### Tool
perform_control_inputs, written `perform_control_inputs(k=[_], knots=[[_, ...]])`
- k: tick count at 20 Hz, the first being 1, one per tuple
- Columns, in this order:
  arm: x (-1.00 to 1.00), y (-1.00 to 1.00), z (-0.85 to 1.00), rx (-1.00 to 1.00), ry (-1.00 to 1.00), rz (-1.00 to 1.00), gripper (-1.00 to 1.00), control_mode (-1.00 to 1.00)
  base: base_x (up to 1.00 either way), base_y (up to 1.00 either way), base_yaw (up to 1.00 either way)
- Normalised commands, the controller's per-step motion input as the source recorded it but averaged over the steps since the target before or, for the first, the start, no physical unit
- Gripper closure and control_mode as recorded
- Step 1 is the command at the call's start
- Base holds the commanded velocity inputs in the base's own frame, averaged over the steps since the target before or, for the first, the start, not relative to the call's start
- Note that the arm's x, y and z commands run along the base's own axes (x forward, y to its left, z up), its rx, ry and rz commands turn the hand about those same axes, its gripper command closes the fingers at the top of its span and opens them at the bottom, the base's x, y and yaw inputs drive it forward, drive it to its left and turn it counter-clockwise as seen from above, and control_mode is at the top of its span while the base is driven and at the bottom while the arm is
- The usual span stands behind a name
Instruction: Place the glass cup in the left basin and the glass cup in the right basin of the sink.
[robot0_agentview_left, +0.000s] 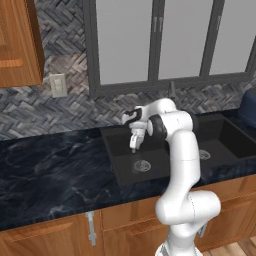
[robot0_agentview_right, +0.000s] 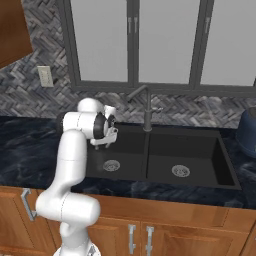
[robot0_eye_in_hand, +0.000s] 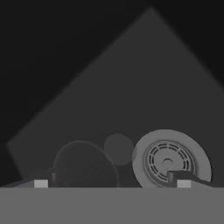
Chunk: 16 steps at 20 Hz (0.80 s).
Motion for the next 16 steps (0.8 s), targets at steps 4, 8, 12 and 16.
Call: perform_control_inputs(k=[4,8,12,16], knots=[[0.00,-0.06,0.43,0.00,0.06,-0.04,-1.00,-1.00,0.00,0.00,0.00],[-0.01,-0.06,0.54,0.00,0.09,-0.08,-1.00,-1.00,0.00,0.00,0.00],[-0.22,-0.11,0.32,-0.03,0.12,-0.11,-1.00,-1.00,0.00,0.00,0.00],[-0.47,0.04,0.11,-0.07,0.02,-0.16,-1.00,-1.00,0.00,0.00,0.00]])
